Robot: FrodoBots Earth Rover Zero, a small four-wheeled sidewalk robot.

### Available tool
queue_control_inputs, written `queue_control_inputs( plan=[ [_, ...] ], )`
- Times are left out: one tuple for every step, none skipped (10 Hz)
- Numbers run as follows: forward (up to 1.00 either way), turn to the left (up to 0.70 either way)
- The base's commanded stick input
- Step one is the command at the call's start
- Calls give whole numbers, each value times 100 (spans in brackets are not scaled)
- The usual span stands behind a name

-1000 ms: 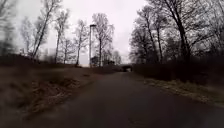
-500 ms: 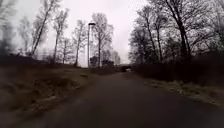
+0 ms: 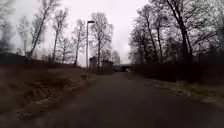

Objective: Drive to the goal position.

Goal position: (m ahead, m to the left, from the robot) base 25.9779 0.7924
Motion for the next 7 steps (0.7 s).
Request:
queue_control_inputs(
  plan=[
    [70, 0],
    [70, 0],
    [70, 0],
    [70, 0],
    [70, 0],
    [70, 0],
    [70, 0]
  ],
)
